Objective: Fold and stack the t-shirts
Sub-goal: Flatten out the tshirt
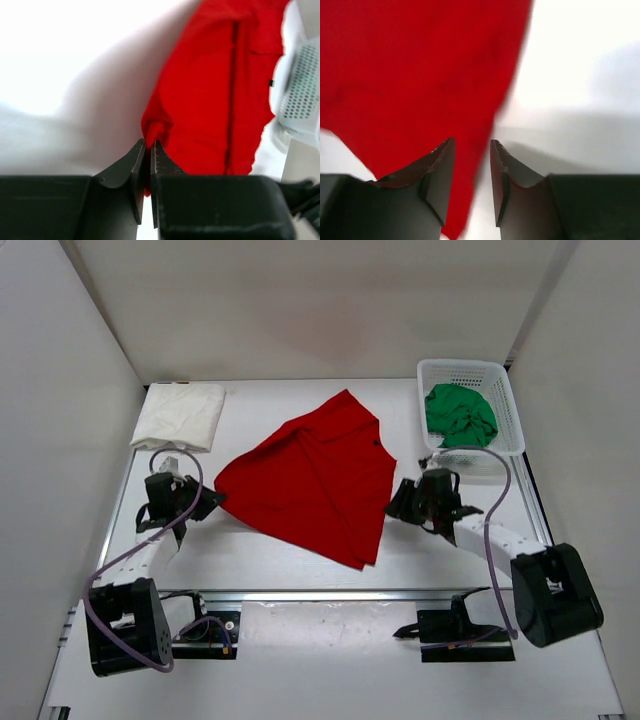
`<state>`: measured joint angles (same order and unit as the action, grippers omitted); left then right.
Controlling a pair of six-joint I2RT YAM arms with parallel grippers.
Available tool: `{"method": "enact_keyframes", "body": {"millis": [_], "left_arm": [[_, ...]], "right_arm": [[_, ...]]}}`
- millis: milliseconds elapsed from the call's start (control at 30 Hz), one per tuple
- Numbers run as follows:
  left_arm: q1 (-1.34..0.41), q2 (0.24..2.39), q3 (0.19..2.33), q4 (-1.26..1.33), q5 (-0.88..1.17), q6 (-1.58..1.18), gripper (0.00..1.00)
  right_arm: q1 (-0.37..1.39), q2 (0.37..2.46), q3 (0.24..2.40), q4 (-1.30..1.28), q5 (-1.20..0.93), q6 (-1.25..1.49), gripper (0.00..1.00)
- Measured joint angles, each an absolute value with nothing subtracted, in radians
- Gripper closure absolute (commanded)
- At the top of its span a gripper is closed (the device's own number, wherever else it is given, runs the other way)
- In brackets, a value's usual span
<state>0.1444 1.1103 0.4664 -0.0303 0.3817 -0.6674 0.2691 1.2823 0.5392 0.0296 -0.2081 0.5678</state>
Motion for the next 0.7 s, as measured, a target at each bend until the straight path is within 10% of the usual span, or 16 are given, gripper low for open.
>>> {"method": "enact_keyframes", "body": {"millis": [200,700], "left_arm": [[0.205,1.084,0.369,-0.051,0.392,-0.697,0.54],[-0.12,0.915,0.329,-0.121,0.166,-0.645,0.52]], "right_arm": [[0.335,1.136,0.348,-0.006,-0.249,0.584,0.62],[0.503,0.89,0.219,-0.11,-0.268,0.679,0.61]]}}
